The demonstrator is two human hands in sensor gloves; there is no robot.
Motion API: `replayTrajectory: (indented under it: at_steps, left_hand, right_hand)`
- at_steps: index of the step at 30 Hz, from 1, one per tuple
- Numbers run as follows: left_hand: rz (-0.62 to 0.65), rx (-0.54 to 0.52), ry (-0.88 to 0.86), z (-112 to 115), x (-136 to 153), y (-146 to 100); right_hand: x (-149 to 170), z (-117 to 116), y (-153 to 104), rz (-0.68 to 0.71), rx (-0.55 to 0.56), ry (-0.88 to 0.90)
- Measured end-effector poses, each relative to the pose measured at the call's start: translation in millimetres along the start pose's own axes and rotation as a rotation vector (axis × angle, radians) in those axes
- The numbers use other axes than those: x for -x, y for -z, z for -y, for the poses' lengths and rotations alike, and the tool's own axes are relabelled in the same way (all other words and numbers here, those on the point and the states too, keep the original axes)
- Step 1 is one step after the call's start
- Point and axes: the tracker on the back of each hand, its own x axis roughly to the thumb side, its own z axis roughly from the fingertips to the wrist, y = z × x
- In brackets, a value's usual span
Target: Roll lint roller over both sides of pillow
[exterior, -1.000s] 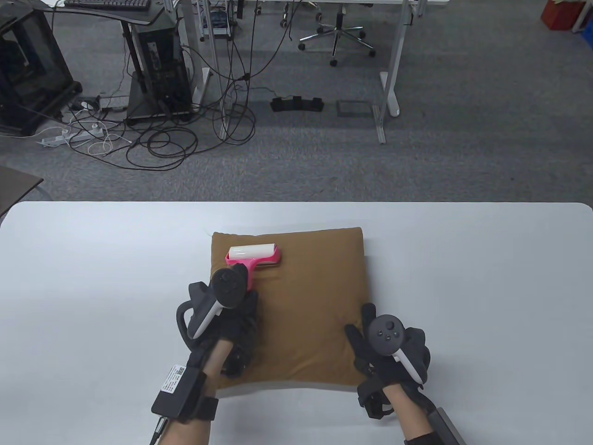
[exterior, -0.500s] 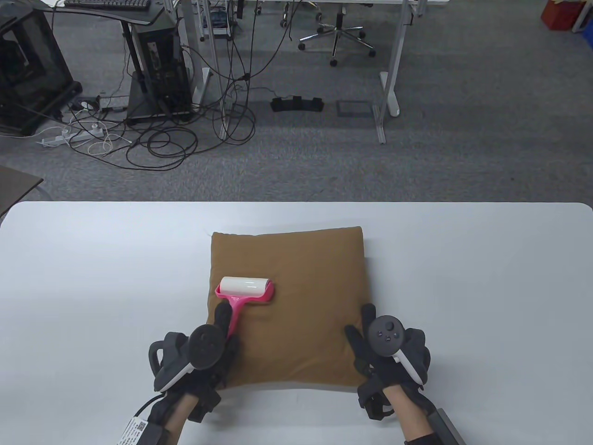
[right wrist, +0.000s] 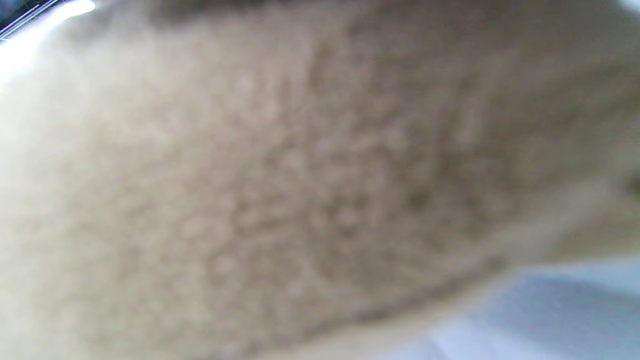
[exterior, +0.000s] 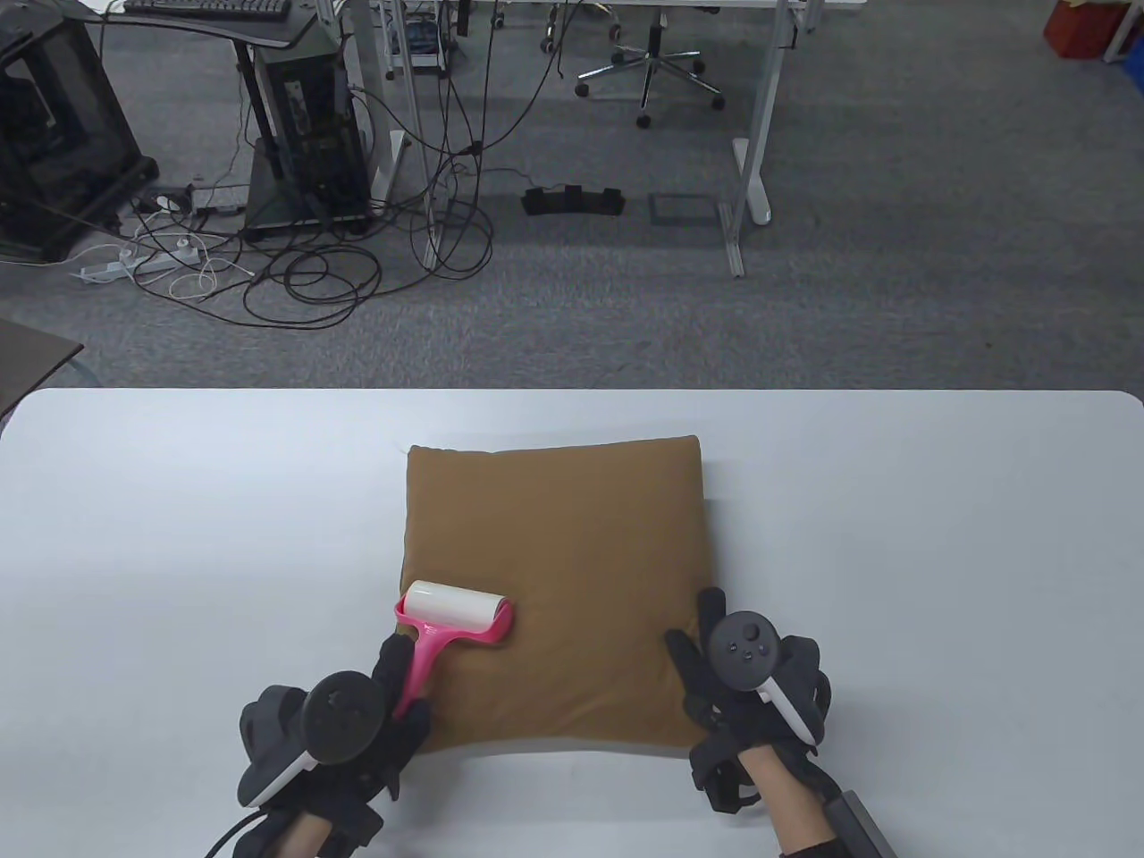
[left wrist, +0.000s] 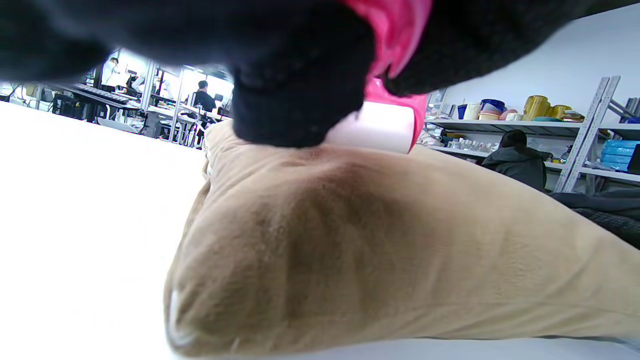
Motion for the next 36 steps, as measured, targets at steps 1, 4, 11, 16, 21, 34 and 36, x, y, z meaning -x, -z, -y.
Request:
replayTrajectory:
  at_steps: [1, 4, 11, 16, 21, 34, 36]
  left_hand:
    - [0.002, 0.0, 0.0, -0.5, 0.2, -0.9]
    - [0.013, -0.012, -0.004, -3.3, 0.1, -3.0]
    - [0.035, -0.114, -0.126, -19.7, -12.8, 3.7]
    - [0.044, -0.188, -0.238, -20.2, -37.1, 25.7]
    - [0.066, -0.231, -0.354, -5.1, -61.5, 43.5]
    - [0.272, -0.271, -0.395, 18.5, -100.8, 20.3]
    - [0.293, -0.258, -0.371, 20.0, -106.0, 18.0]
  right_hand:
    - [0.0, 0.0, 0.0, 0.0, 0.0, 0.0]
    - [0.1, -0.2, -0.1, -0.001, -0.001, 0.0]
    - [1.4, 0.8, -0.1, -0.01, -0.004, 0.011]
    - [-0.4, 7.2, -3.4, -0.022, 0.023, 0.022]
    - [-14.1, 28.4, -17.2, 0.074, 0.181, 0.026]
    - [-104.8, 21.1, -54.2, 0.316, -0.181, 0.695]
    - [-107.7, 20.7, -52.2, 0.303, -0.197, 0.739]
